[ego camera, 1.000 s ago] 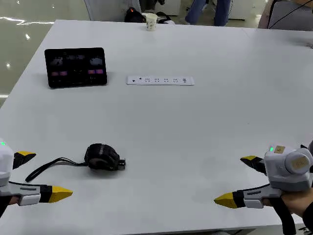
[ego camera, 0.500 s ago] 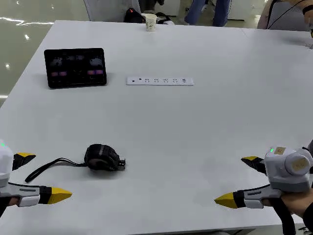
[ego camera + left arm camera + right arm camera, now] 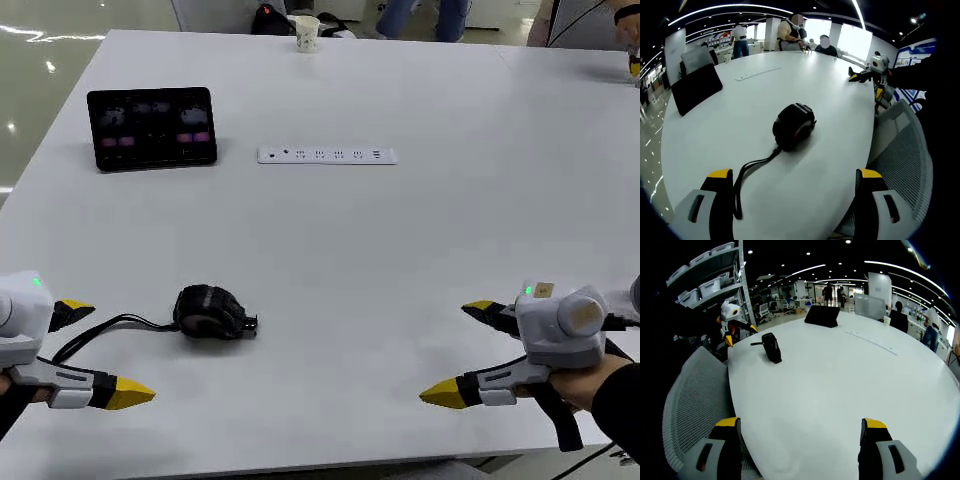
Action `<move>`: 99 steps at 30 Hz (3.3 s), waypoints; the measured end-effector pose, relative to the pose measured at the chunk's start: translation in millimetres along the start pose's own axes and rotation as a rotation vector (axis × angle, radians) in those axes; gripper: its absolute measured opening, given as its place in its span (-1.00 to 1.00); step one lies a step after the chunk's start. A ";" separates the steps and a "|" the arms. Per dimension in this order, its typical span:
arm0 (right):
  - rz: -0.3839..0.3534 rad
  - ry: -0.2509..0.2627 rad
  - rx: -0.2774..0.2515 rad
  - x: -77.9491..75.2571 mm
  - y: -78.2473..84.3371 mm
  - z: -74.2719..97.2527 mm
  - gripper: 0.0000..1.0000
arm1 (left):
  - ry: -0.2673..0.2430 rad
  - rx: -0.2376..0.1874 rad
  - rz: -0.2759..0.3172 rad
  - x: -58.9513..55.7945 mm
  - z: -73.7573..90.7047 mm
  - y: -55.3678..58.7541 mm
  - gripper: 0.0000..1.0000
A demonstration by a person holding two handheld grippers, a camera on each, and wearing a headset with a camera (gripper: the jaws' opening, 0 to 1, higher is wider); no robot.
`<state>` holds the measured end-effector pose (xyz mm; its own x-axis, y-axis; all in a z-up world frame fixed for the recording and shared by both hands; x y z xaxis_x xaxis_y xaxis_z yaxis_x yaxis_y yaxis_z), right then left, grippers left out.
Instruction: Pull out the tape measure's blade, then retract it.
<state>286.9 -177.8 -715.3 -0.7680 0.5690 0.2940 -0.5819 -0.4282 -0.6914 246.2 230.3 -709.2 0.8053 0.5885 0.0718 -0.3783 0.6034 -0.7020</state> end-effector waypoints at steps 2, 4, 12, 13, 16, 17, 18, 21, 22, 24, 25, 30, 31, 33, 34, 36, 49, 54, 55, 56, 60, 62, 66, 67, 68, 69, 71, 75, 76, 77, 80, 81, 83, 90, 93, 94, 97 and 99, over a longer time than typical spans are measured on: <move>0.012 -0.005 0.012 -0.7 -3.2 -4.0 0.98 | 0.013 0.011 -0.009 2.2 -2.2 -2.1 0.98; 0.011 -0.006 0.023 -2.7 -5.7 -7.0 0.98 | 0.023 0.010 -0.030 3.3 -3.7 -5.1 0.98; 0.056 -0.041 0.049 1.7 -19.0 -24.7 0.98 | 0.041 0.107 -0.118 15.7 -15.2 -8.2 0.96; 0.064 -0.043 0.057 1.8 -19.3 -27.1 0.98 | 0.046 0.104 -0.137 16.2 -16.3 -9.8 0.95; 0.102 -0.053 0.077 1.1 -20.4 -34.7 0.98 | 0.043 0.125 -0.164 21.6 -21.4 -12.7 0.98; 0.101 -0.053 0.080 1.0 -22.1 -37.8 0.98 | 0.044 0.125 -0.179 23.5 -23.0 -15.2 0.98; 0.102 -0.055 0.084 1.3 -23.0 -39.6 0.98 | 0.048 0.128 -0.184 24.4 -24.2 -16.6 0.98; 0.105 -0.065 0.091 0.5 -26.8 -46.4 0.98 | 0.061 0.133 -0.204 26.6 -28.6 -21.4 0.98; 0.106 -0.069 0.093 1.3 -28.9 -49.0 0.98 | 0.066 0.139 -0.214 27.4 -31.0 -23.0 0.98; 0.109 -0.072 0.094 1.7 -31.7 -52.4 0.98 | 0.076 0.145 -0.220 27.3 -33.9 -24.8 0.98; 0.110 -0.076 0.094 2.8 -34.0 -55.2 0.98 | 0.082 0.149 -0.231 26.9 -36.3 -26.5 0.98; 0.113 -0.081 0.093 6.8 -44.3 -70.0 0.98 | 0.120 0.173 -0.288 25.5 -48.1 -31.5 0.92; 0.127 -0.070 0.092 6.1 -46.3 -72.4 0.98 | 0.124 0.194 -0.301 26.1 -49.4 -30.7 0.88; 0.143 -0.071 0.088 8.6 -51.1 -79.8 0.98 | 0.139 0.195 -0.335 25.1 -55.5 -35.6 0.84; 0.156 -0.072 0.088 9.2 -52.8 -82.3 0.98 | 0.144 0.192 -0.342 24.3 -57.5 -38.1 0.85; 0.163 -0.091 0.095 14.4 -56.9 -87.4 0.98 | 0.157 0.195 -0.366 23.9 -62.2 -44.0 0.84; 0.221 -0.173 0.133 36.3 -68.4 -128.1 0.98 | 0.250 0.224 -0.456 13.3 -92.3 -63.1 0.72; 0.243 -0.185 0.140 44.9 -72.2 -140.0 0.74 | 0.270 0.245 -0.492 11.2 -101.1 -62.8 0.59; 0.249 -0.192 0.137 49.0 -73.4 -143.4 0.74 | 0.275 0.248 -0.497 11.5 -102.6 -62.9 0.56; 0.253 -0.193 0.134 50.9 -74.3 -145.6 0.80 | 0.280 0.247 -0.503 11.2 -103.2 -63.2 0.52; 0.355 -0.230 0.154 59.0 -76.2 -154.2 0.68 | 0.302 0.249 -0.538 12.0 -109.1 -64.1 0.21; 0.377 -0.234 0.153 61.8 -78.4 -157.4 0.63 | 0.305 0.247 -0.543 11.5 -111.7 -65.1 0.20; 0.373 -0.250 0.150 67.3 -87.4 -163.7 0.53 | 0.315 0.238 -0.572 8.6 -115.2 -69.6 0.03; 0.372 -0.251 0.147 68.0 -89.4 -165.2 0.53 | 0.316 0.238 -0.574 9.4 -116.4 -69.8 0.00; 0.376 -0.250 0.144 69.2 -92.3 -166.6 0.51 | 0.325 0.237 -0.584 8.7 -117.4 -70.2 -0.02; 0.383 -0.248 0.140 70.1 -94.3 -167.3 0.48 | 0.328 0.229 -0.616 8.7 -118.2 -71.9 -0.12; 0.391 -0.251 0.132 72.5 -98.9 -169.2 0.40 | 0.343 0.225 -0.639 5.8 -118.7 -71.6 -0.26; 0.388 -0.255 0.132 74.5 -102.9 -173.6 0.41 | 0.331 0.232 -0.622 5.6 -118.2 -70.5 -0.31; 0.387 -0.257 0.134 75.1 -103.0 -174.0 0.39 | 0.329 0.227 -0.627 5.9 -118.6 -71.0 -0.31; 0.390 -0.257 0.136 75.6 -102.7 -174.8 0.38 | 0.323 0.227 -0.620 6.2 -118.5 -71.1 -0.31; 0.396 -0.258 0.150 76.9 -100.8 -179.1 0.36 | 0.298 0.234 -0.590 7.0 -118.8 -71.3 -0.31; 0.396 -0.257 0.154 77.1 -100.0 -180.5 0.35 | 0.296 0.235 -0.585 7.0 -118.8 -71.4 -0.32; 0.406 -0.261 0.165 77.9 -97.0 -186.0 0.31 | 0.289 0.237 -0.573 7.6 -119.0 -71.4 -0.32; 0.405 -0.266 0.236 77.5 -83.0 -205.6 0.19 | 0.288 0.246 -0.568 8.6 -119.8 -71.2 -0.32; 0.431 -0.287 0.274 81.4 -74.8 -211.0 0.10 | 0.290 0.245 -0.564 8.7 -119.9 -71.4 -0.31; 0.435 -0.286 0.281 82.1 -73.8 -212.1 0.08 | 0.291 0.246 -0.565 8.6 -119.9 -71.4 -0.31; 0.439 -0.277 0.258 84.5 -78.4 -216.7 -0.04 | 0.289 0.248 -0.564 9.6 -120.8 -70.9 -0.31; 0.426 -0.264 0.248 83.5 -81.5 -218.7 -0.19 | 0.285 0.247 -0.561 10.1 -121.5 -70.4 -0.31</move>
<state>328.7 58.2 -778.8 -0.9715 0.1274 0.2000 -0.2260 -0.7525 -0.6185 336.5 128.4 -745.2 0.9863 0.0055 0.1647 0.0664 0.9014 -0.4280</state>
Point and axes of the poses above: the centre of the closed fingertips' face, and the gripper's own axes: z roughly backward along the fingers, x roughly to its left, y roughly out of its underside, the point moved 4 cm from there along z, roughly backward along the fingers, and after that the axes turned 15 degrees about -z, right-handed, at the moved point
